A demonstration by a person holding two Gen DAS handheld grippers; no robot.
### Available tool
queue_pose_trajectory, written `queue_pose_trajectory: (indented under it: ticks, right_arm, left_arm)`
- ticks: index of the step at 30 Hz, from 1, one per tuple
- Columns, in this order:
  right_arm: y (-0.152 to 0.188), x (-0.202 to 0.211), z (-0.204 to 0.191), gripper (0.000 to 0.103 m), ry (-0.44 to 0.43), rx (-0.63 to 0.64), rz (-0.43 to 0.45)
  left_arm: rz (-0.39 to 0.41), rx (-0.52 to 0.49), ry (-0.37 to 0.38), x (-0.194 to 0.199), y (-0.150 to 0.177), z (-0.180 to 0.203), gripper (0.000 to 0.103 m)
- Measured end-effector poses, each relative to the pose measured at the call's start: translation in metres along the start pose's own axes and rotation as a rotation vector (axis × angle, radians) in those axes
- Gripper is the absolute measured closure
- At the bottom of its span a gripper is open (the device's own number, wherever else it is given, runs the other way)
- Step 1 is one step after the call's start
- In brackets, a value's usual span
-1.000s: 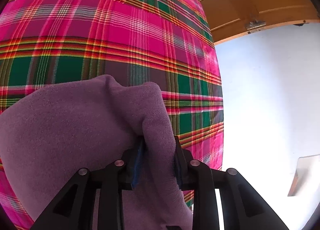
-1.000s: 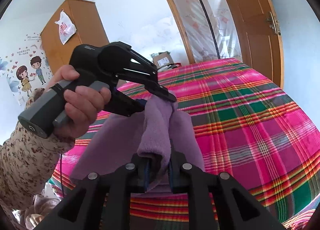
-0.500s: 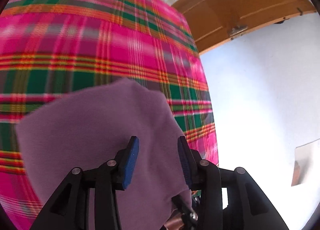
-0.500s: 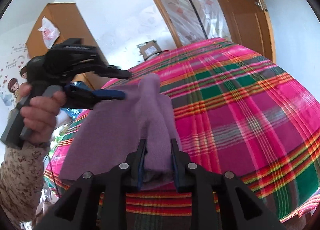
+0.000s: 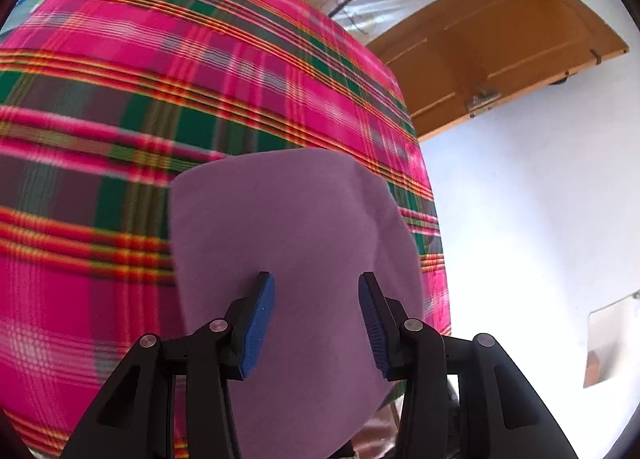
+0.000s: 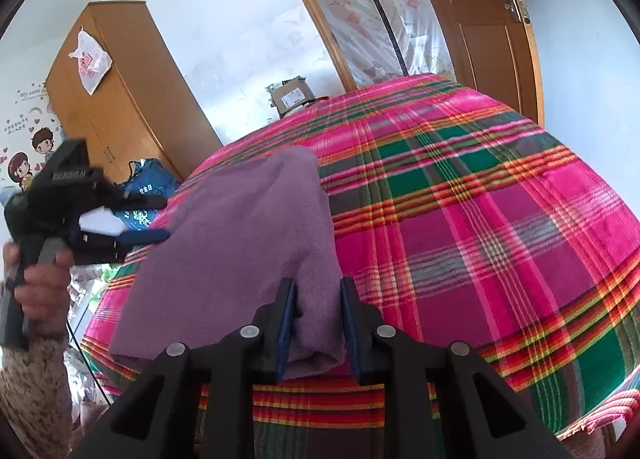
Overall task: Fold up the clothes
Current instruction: 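Lay the folded end down and open both grippers, pressing it flat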
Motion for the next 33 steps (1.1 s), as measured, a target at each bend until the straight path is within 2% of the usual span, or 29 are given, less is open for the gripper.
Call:
queue_pose_trajectory:
  ticks: [4, 7, 11, 18, 23, 25, 27, 33]
  right_arm:
    - [-0.008, 0.010, -0.006, 0.088, 0.000, 0.038, 0.033]
    - [-0.008, 0.006, -0.002, 0.088, 0.008, 0.026, 0.017]
    - [-0.007, 0.001, 0.004, 0.088, 0.018, 0.011, -0.003]
    - [-0.006, -0.006, 0.012, 0.085, 0.037, -0.008, -0.034]
    - [-0.019, 0.005, 0.007, 0.085, 0.060, 0.028, 0.009]
    - [-0.025, 0.005, 0.010, 0.082, 0.040, 0.021, 0.011]
    - [-0.035, -0.003, 0.013, 0.072, -0.015, 0.012, -0.013]
    - [-0.057, -0.040, 0.011, 0.069, -0.118, -0.019, -0.103]
  left_arm:
    - [0.014, 0.000, 0.000, 0.005, 0.009, -0.006, 0.057]
    - [0.025, -0.008, -0.008, 0.008, 0.018, -0.009, 0.057]
    - [0.053, 0.003, -0.071, 0.006, 0.020, -0.014, 0.057]
    - [0.066, 0.011, -0.081, 0.005, 0.024, -0.021, 0.057]
    - [0.075, 0.022, -0.088, 0.008, 0.029, -0.026, 0.057]
    - [0.084, 0.026, -0.093, 0.011, 0.031, -0.028, 0.056]
    - [0.077, 0.031, -0.091, 0.011, 0.033, -0.032, 0.056]
    - [0.053, 0.031, -0.073, 0.008, 0.039, -0.035, 0.055]
Point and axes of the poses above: each gripper's, at about its wrist camera, not at the fingertips, and x roughly against the way its jaws point, z to its right, y to its underside, the point moved 5 cm from there along -x, roughly the way its jaws point, and after that the axes turned 10 degrees about -z, right-handed, at the moved point
